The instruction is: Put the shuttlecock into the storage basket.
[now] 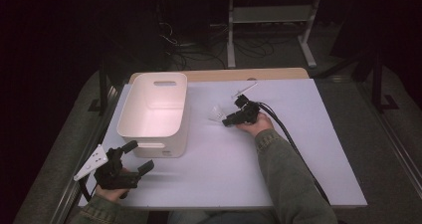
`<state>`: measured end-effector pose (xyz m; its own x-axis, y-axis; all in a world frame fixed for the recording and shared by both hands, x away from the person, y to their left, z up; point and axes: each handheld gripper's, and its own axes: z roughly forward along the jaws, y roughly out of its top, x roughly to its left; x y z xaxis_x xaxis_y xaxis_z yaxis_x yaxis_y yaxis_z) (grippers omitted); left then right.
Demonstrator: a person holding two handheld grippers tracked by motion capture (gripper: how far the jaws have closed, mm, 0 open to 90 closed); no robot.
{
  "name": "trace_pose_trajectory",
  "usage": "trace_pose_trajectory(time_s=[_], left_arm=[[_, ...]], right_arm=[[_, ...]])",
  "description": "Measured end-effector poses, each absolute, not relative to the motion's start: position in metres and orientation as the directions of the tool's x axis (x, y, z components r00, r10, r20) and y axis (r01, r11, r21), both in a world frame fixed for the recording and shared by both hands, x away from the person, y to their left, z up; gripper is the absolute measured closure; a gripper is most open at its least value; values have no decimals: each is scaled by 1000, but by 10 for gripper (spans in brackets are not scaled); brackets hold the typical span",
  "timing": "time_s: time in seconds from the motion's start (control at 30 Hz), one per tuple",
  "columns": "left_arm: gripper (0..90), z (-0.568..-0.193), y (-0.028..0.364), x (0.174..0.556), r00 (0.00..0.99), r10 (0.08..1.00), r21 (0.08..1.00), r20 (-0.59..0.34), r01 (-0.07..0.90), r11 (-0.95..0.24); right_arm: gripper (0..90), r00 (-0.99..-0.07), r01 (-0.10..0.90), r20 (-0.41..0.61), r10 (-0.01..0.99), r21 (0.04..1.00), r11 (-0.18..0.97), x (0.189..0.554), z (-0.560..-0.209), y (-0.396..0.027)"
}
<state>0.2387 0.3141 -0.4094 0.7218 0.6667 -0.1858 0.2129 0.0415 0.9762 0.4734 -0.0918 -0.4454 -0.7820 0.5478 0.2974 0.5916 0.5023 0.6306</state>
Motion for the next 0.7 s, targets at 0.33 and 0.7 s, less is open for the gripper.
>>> trace_pose_trajectory(time_s=[0.33, 0.7], left_arm=[[8, -409, 314, 239, 723, 667, 976, -183, 212, 38], [8, -409, 314, 238, 721, 667, 976, -185, 214, 39]], right_arm=[[637, -768, 613, 326, 551, 624, 485, 472, -442, -94], [637, -762, 617, 337, 553, 638, 461, 470, -432, -98]])
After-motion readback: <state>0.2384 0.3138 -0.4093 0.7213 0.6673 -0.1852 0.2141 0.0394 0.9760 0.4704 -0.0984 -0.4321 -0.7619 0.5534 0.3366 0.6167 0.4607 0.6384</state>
